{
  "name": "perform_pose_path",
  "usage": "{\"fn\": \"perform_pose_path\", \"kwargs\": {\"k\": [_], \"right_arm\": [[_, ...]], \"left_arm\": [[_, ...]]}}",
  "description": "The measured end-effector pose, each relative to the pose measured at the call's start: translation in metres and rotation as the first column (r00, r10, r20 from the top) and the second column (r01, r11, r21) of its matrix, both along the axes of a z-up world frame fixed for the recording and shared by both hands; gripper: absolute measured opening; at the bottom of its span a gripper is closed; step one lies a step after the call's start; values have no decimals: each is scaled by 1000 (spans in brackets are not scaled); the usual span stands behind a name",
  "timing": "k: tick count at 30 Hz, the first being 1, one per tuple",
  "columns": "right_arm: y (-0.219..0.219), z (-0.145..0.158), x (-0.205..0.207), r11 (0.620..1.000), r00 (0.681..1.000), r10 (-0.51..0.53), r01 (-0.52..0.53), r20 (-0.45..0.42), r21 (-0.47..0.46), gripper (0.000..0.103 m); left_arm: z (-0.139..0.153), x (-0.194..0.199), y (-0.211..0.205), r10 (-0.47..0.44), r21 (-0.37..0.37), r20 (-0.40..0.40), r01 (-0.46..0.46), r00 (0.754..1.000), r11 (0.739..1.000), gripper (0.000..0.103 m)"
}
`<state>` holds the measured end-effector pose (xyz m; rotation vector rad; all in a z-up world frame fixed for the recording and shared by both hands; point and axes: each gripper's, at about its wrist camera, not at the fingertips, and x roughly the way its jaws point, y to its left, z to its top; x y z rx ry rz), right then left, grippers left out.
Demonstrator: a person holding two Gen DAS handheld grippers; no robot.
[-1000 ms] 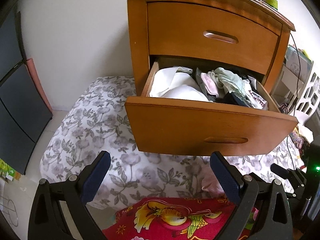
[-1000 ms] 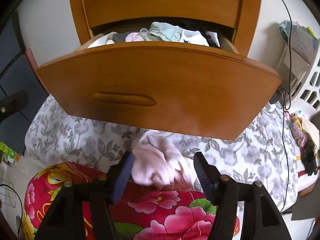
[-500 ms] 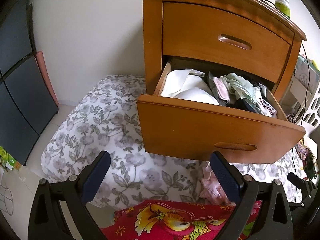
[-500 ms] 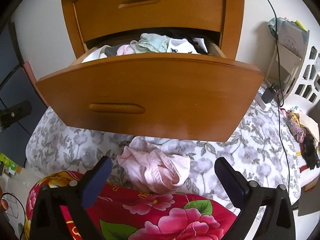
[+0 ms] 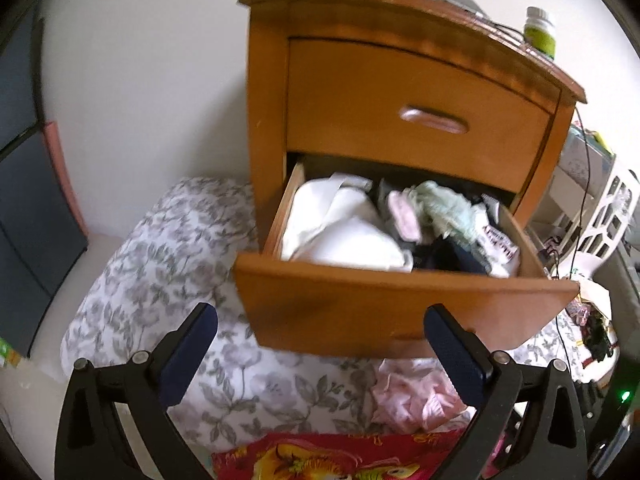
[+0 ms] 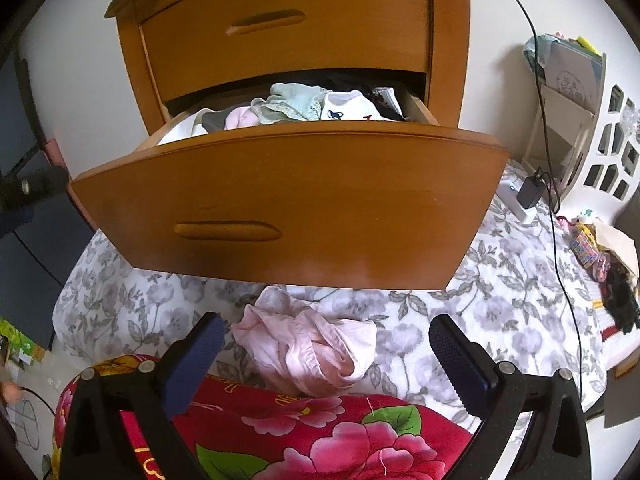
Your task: Take underwear out of drawer
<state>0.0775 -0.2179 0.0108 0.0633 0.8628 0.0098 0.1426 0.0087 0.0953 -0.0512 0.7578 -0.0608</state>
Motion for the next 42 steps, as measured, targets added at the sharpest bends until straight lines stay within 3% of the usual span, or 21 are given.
{"fn": "perform_pose_path", "kwargs": {"k": [6,13,17,21,30,34,40,42], "right_arm": [[-2,3,-2,1000,1000,-15,15,18,-1,103],[-5,1,0,1000,1000,-28,28,13,8,103],[-4,-2,1,1000,1000,-23,23,3,11,103],[-5,-6,2,1000,1000,-22,22,-4,19,103],[-13,-3,-1,996,996,-84,84,26,-27,103],[-19,0,-1,990,992,-119,122,46,-74,103],[-29,1,0,987,988,-149,151,47,-47,103],[-30,0,1,988,988,-148,150,45,-40,103]], "left_arm": [[25,32,-7,-55,49,-32,56,998,997,103],[53,79,-8,-94,5,-115,96,989,995,103],[64,102,-25,-98,57,-137,106,986,993,103],[67,118,-48,-132,56,-158,142,979,988,103],[34,156,-118,-183,138,-273,227,945,964,102],[14,169,-139,-187,146,-319,243,929,959,102],[-12,185,-157,-181,124,-377,243,908,962,102],[-18,188,-164,-187,123,-388,252,902,960,97]]}}
